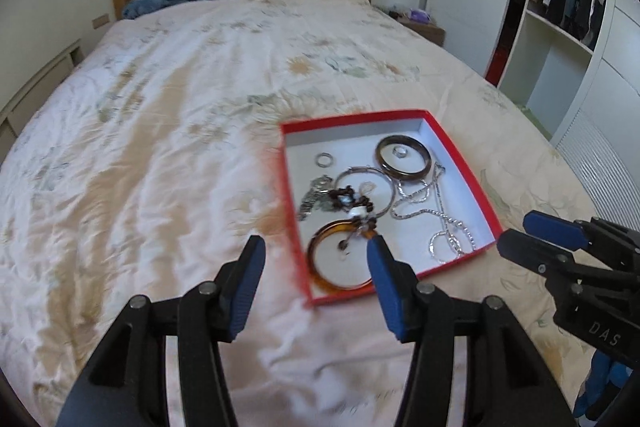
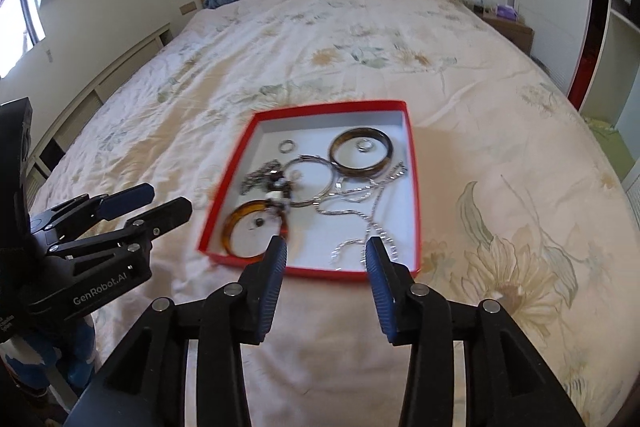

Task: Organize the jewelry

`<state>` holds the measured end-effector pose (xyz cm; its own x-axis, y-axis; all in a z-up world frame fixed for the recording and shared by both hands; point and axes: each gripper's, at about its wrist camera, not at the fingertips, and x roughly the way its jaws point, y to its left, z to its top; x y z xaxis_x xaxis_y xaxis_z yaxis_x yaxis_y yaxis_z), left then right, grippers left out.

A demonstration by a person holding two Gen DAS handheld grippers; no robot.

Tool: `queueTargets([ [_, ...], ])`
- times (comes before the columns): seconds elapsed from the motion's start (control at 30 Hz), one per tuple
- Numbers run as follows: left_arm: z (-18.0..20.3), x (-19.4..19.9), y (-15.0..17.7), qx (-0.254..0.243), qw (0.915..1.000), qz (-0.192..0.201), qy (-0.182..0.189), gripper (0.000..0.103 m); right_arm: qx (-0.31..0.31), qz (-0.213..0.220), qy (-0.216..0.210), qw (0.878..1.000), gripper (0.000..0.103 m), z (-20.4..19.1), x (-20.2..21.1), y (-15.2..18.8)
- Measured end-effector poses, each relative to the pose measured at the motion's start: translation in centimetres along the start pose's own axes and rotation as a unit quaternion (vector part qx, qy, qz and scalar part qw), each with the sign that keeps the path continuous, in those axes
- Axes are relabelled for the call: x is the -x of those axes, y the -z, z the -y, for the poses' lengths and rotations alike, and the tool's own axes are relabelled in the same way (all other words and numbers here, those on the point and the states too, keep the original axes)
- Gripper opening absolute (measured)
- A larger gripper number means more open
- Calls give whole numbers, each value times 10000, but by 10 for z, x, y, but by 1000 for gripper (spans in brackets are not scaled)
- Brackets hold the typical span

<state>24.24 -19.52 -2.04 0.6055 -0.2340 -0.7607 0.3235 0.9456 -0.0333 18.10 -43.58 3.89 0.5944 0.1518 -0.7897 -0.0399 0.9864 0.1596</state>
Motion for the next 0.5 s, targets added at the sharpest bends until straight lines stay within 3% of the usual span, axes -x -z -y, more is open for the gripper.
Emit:
queueTargets([
  [0.27, -29, 58, 25, 33, 9993, 131, -344, 51, 126, 330, 41, 9994, 60, -45, 43, 13],
  [0.5, -54, 101, 52, 216, 9969, 339, -681, 51, 273, 498, 1, 9984, 66, -80, 72, 29],
])
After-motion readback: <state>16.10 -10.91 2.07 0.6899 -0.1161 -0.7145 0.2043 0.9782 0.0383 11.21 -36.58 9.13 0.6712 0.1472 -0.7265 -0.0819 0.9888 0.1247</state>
